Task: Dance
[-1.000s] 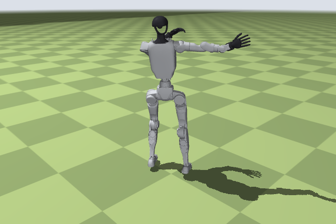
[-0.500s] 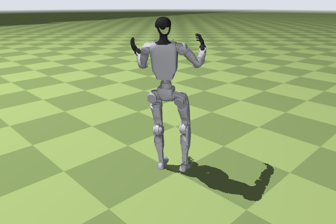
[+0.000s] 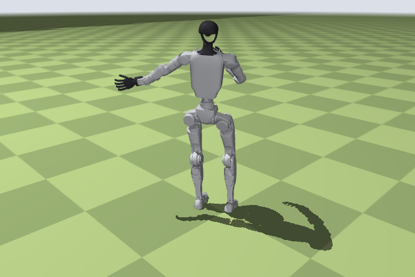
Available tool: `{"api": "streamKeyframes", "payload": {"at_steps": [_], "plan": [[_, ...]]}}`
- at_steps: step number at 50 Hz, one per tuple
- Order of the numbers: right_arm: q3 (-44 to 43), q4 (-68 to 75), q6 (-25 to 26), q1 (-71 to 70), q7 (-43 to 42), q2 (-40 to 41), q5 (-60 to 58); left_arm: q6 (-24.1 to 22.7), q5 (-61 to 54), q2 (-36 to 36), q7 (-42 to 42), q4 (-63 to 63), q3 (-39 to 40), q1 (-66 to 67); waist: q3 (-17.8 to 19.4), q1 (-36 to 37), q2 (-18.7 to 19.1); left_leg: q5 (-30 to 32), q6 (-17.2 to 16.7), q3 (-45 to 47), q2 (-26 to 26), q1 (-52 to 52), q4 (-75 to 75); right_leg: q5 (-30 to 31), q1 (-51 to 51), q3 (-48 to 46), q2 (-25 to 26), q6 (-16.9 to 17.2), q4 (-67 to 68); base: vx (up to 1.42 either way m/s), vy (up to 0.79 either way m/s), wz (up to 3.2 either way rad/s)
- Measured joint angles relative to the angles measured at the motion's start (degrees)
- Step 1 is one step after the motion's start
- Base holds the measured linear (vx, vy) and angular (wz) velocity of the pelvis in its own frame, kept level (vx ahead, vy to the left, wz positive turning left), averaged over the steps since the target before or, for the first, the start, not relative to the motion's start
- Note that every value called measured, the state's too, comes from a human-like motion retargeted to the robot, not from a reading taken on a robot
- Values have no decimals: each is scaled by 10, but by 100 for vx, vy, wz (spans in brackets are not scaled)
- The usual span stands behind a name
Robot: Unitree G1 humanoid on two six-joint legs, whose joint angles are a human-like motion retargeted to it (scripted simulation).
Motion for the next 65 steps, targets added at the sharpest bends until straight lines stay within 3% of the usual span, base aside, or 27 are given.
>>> {"api": "streamKeyframes", "payload": {"at_steps": [4,7,10,13,15,19,23,25,27,30,32,35,37,40,43,45,48,52,54,58,62,65], "plan": [[38,78,20,-3,15,-10,87,-102,-109,-31,31,5,11,-31,1,30,-14,1,-1,15,-22,24,-31,-29,-41,1,-7,-3,88,-2,3,-5],[30,149,46,-17,16,-52,152,-187,-159,-21,41,8,-34,-90,2,30,-28,1,-4,-3,-31,26,-28,-31,-48,10,-7,-8,112,6,-5,42],[-27,216,27,-40,-15,-129,151,-195,-140,0,20,7,-148,-191,-6,-2,-36,13,0,-5,-24,15,-24,-23,-21,-13,-13,-19,61,2,-21,101],[-134,275,-39,-51,-79,-223,69,-174,-97,-28,-11,-61,-336,-359,-10,-46,-40,22,-10,-13,10,-6,-12,8,21,-36,-12,-11,-21,6,-28,131],[-219,319,-76,-53,-140,-274,-16,-139,-52,-84,-56,-146,-449,-462,-17,-69,-45,18,-25,-25,33,-29,7,26,43,-47,-9,-8,-76,4,-23,90],[-374,450,-134,-64,-269,-336,-162,34,-64,-211,-300,-325,-616,-553,-56,-123,-58,-4,-42,-66,40,-98,63,40,57,-78,-11,-12,-151,14,-7,73],[-525,569,-203,-67,-300,-380,-208,217,-199,-394,-537,-491,-721,-554,-68,-141,-63,-25,-46,-83,46,-133,114,52,65,-89,-2,-20,-183,13,-11,19],[-607,619,-231,-56,-313,-393,-211,293,-300,-511,-594,-543,-780,-542,-61,-134,-69,-40,-51,-89,49,-144,145,56,72,-89,2,-24,-194,5,-23,-15],[-699,669,-276,-37,-328,-403,-198,351,-428,-614,-606,-584,-842,-509,-51,-139,-76,-57,-56,-96,52,-160,185,57,77,-94,7,-32,-203,3,-25,11],[-820,772,-339,0,-334,-427,-130,393,-631,-740,-538,-600,-924,-443,-44,-158,-88,-88,-67,-109,60,-198,262,55,81,-110,13,-41,-214,0,-20,27],[-883,868,-336,40,-318,-465,-86,380,-740,-795,-476,-592,-955,-407,-46,-175,-91,-103,-73,-115,65,-221,306,50,78,-111,14,-40,-214,2,-9,34],[-986,938,-333,78,-337,-480,-53,374,-836,-820,-409,-619,-991,-387,-49,-183,-76,-109,-80,-125,71,-249,350,41,73,-111,14,-32,-209,-3,0,24],[-1029,912,-398,104,-342,-478,-25,379,-865,-776,-390,-683,-1017,-391,-47,-174,-66,-114,-83,-134,72,-256,356,37,71,-115,18,-31,-206,-6,4,18],[-1043,871,-424,107,-330,-465,28,369,-881,-651,-357,-774,-1019,-398,-56,-135,-63,-110,-76,-127,71,-235,321,40,69,-114,21,-34,-203,0,8,-27],[-951,728,-426,62,-301,-389,7,326,-825,-451,-313,-836,-942,-397,-49,-74,-65,-78,-73,-95,74,-183,244,51,68,-92,21,-39,-196,-9,6,-108],[-834,599,-366,16,-272,-328,-18,280,-725,-293,-286,-832,-864,-383,-38,-54,-63,-54,-73,-66,74,-138,182,54,64,-77,14,-41,-183,-34,14,-117],[-629,382,-207,-42,-199,-242,-35,218,-523,-108,-224,-707,-719,-345,-20,-36,-42,-18,-68,-9,73,-69,91,49,51,-49,8,-38,-148,-32,32,-110],[-412,188,-16,-87,-110,-142,-43,115,-201,74,-142,-490,-564,-276,-8,-24,-8,6,-52,15,56,-19,27,41,40,-20,12,-34,-106,-20,32,-74],[-310,123,61,-92,-53,-85,-4,98,-13,153,-78,-393,-499,-229,-5,-18,1,12,-44,18,46,-6,10,35,29,-10,12,-30,-80,-14,24,-54],[-142,54,182,-51,35,22,67,115,252,230,96,-156,-406,-176,-11,2,21,17,-25,20,25,1,-12,15,-2,-2,6,-12,-20,-12,22,-35],[-32,54,221,15,76,105,120,144,268,259,228,51,-355,-157,-14,45,34,12,-8,34,-1,9,-32,-12,-46,17,6,0,59,-2,20,-80],[10,75,236,54,87,133,211,53,249,240,295,53,-289,-149,-17,71,23,-4,-9,44,-16,12,-31,-23,-81,39,9,1,123,18,10,-77]]}}
